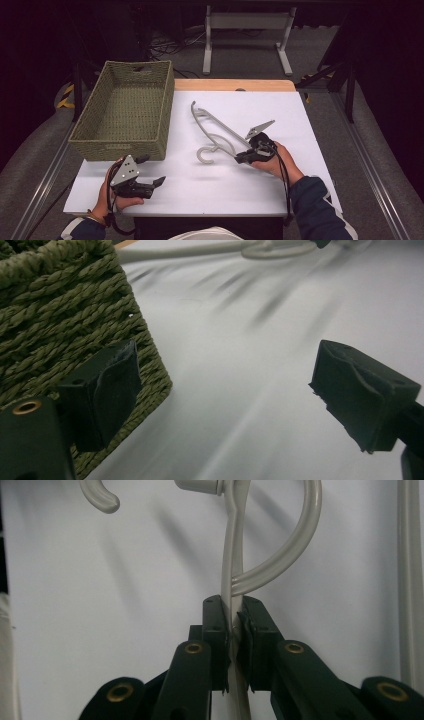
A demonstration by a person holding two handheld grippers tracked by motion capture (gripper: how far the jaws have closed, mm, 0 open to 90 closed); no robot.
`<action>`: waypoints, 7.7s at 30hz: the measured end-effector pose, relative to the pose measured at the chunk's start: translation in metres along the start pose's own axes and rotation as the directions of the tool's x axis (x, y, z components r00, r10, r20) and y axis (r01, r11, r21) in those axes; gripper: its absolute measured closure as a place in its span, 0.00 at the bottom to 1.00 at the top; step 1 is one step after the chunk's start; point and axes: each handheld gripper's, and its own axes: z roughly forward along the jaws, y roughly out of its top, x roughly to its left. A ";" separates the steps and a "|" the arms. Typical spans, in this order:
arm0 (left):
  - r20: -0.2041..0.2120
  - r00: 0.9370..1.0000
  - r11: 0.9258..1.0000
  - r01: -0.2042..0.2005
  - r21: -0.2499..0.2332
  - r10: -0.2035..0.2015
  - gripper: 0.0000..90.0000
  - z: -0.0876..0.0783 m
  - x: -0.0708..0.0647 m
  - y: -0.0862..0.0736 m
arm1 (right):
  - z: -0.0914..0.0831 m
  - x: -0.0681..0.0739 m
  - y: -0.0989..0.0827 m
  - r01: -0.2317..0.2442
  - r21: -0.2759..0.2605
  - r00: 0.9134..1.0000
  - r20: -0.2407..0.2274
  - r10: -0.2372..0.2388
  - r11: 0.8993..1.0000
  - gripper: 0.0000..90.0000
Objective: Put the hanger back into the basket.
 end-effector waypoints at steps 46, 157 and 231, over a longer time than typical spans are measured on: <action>0.229 0.970 0.921 0.164 -0.354 -0.085 0.44 0.047 0.013 0.109 | -0.026 0.054 -0.011 0.314 -0.483 0.932 -0.009 -0.363 0.817 0.92; -0.477 0.858 0.970 -0.240 -0.048 0.188 0.90 -0.033 0.123 0.095 | -0.024 0.061 -0.040 0.426 -0.256 0.883 0.328 -0.337 0.868 0.51; -0.223 0.975 0.963 -0.079 -0.257 0.020 0.12 -0.023 0.062 0.089 | -0.021 0.068 -0.040 0.387 -0.280 0.882 0.390 -0.264 0.879 0.32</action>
